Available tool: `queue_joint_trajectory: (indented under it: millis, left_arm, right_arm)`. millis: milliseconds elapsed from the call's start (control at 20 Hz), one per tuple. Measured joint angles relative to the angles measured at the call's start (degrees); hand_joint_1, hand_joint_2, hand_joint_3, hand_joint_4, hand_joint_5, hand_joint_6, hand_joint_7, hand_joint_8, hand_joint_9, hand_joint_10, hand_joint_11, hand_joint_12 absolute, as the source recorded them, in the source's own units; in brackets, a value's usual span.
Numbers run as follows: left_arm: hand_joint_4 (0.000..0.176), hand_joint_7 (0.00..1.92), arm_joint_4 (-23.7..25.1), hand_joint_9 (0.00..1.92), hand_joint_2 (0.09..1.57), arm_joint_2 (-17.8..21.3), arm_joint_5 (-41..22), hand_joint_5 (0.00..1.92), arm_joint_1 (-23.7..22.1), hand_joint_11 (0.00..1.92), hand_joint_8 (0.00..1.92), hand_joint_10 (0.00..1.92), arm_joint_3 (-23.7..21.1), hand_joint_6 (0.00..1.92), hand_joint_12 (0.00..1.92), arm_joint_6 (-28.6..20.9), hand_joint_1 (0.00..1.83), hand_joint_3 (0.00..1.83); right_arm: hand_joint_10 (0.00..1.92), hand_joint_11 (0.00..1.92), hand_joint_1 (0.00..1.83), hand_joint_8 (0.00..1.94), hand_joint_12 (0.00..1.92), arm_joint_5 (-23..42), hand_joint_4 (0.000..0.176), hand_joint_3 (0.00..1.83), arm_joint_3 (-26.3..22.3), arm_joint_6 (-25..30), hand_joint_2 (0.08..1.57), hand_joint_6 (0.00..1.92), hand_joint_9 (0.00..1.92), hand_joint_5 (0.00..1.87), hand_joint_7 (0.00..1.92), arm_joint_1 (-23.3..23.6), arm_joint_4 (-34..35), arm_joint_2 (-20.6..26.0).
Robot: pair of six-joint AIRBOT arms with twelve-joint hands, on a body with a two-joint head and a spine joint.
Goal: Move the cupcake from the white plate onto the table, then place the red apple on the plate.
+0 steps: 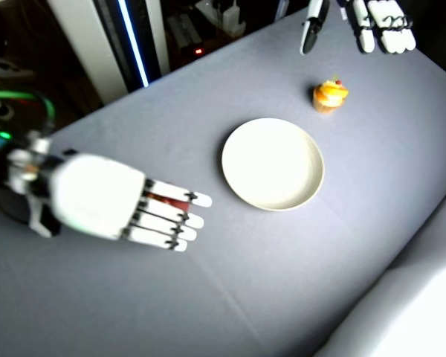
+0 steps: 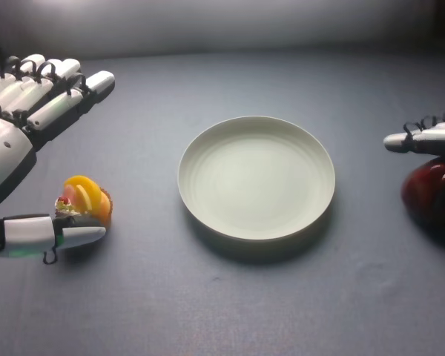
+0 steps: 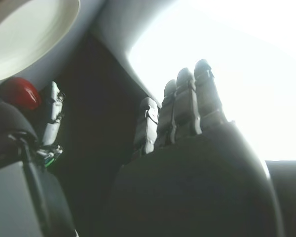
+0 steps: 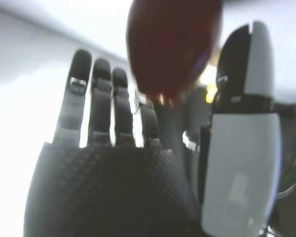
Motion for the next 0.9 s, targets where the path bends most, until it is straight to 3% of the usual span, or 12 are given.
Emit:
queue_joint_trajectory:
  millis: [50,150,200,350,450,500,550,650,700,750,800,900]
  left_arm:
    - [0.154,0.0,-0.2,0.0,0.88,0.0,0.0,0.0,0.0,0.0,0.0,0.0,0.0,0.0,0.0,0.0,0.75,0.0]
    - [0.142,0.0,-0.4,0.0,0.88,0.0,-0.3,0.01,0.3,0.0,0.0,0.0,0.0,0.0,0.0,-0.5,0.77,0.0]
    - [0.152,0.0,-0.2,0.0,0.87,0.0,-0.4,0.03,0.9,0.0,0.0,0.0,0.0,0.01,0.0,-0.7,0.76,0.0]
    - [0.16,0.0,-0.7,0.0,0.87,0.0,-0.2,0.03,1.3,0.0,0.0,0.0,0.0,0.01,0.0,-0.9,0.75,0.0]
    - [0.171,0.0,-0.7,0.0,0.87,0.0,-0.2,0.03,1.3,0.0,0.0,0.0,0.0,0.01,0.0,-0.9,0.78,0.0]
    - [0.169,0.0,-0.6,0.0,0.87,0.0,-0.3,0.03,1.3,0.0,0.0,0.0,0.0,0.01,0.0,-1.0,0.78,0.0]
    - [0.172,0.0,-0.4,0.0,0.88,0.0,-0.3,0.03,1.3,0.0,0.0,0.0,0.0,0.0,0.0,-1.1,0.78,0.0]
    - [0.176,0.0,0.2,0.0,0.88,-0.1,-0.6,0.01,1.2,0.0,0.0,0.0,-0.1,0.0,0.0,-1.4,0.76,0.0]
    - [0.16,0.0,0.5,0.0,0.87,-0.1,-0.6,0.02,1.1,0.0,0.0,0.0,-0.1,0.0,0.0,-1.6,0.76,0.0]
    - [0.15,0.0,0.8,0.0,0.87,-0.2,-0.7,0.02,0.8,0.0,0.0,0.0,-0.1,0.0,0.0,-1.8,0.75,0.0]
    - [0.139,0.0,0.9,0.0,0.88,-0.2,-1.0,0.03,0.6,0.0,0.0,0.0,-0.1,0.01,0.0,-1.9,0.76,0.0]
    - [0.129,0.0,0.7,0.0,0.89,-0.2,-1.1,0.04,0.5,0.0,0.0,0.0,-0.1,0.01,0.0,-2.4,0.77,0.01]
  right_arm:
    - [0.71,0.91,1.39,0.27,1.06,-0.2,0.0,0.0,0.1,0.2,0.98,0.4,1.14,1.09,1.21,0.4,0.2,-0.1]
    - [1.09,0.86,1.4,0.81,1.29,-0.2,0.0,0.0,0.1,0.0,1.05,0.66,1.01,1.14,1.07,1.8,-1.2,-0.1]
    - [0.98,0.81,1.48,0.82,1.37,-0.1,0.0,0.0,0.0,0.0,1.07,0.93,1.07,0.99,1.04,2.6,-1.7,-0.2]
    - [1.12,0.8,1.5,1.11,1.46,2.3,0.0,0.0,-0.6,0.0,1.11,0.94,0.96,0.92,0.89,6.0,-1.9,-0.2]
    - [1.16,0.84,1.39,0.88,1.17,5.5,0.0,0.0,-0.4,0.0,1.1,0.94,0.98,0.97,1.0,9.9,-2.6,-1.7]
    - [1.17,0.83,1.39,0.81,1.18,6.1,0.0,0.0,0.2,0.1,1.09,0.89,0.97,1.0,1.04,12.4,-4.4,-3.3]
    - [1.17,0.8,1.3,1.1,1.43,6.3,0.0,0.0,0.9,0.4,1.08,0.59,0.93,1.12,1.02,14.3,-6.4,-5.1]
    - [0.77,0.78,1.27,0.71,1.17,5.4,0.0,0.0,3.3,3.5,1.03,0.66,1.05,1.13,1.21,18.8,-12.5,-10.3]
    - [0.91,0.74,1.37,0.44,0.99,4.3,0.0,0.0,4.7,5.0,1.04,0.87,1.0,1.08,1.28,20.6,-15.2,-12.8]
    - [1.01,0.69,1.38,0.44,1.05,3.3,0.0,0.0,5.4,6.1,1.05,0.92,0.96,1.05,1.26,21.7,-16.8,-14.3]
    - [0.78,0.76,1.3,0.68,1.19,2.5,0.0,0.0,6.1,6.4,1.03,0.57,1.03,1.17,1.22,22.4,-17.9,-15.4]
    - [0.6,0.78,1.29,0.59,1.26,0.0,0.0,0.0,7.6,6.4,1.0,0.32,1.17,1.31,1.28,23.0,-18.9,-17.9]
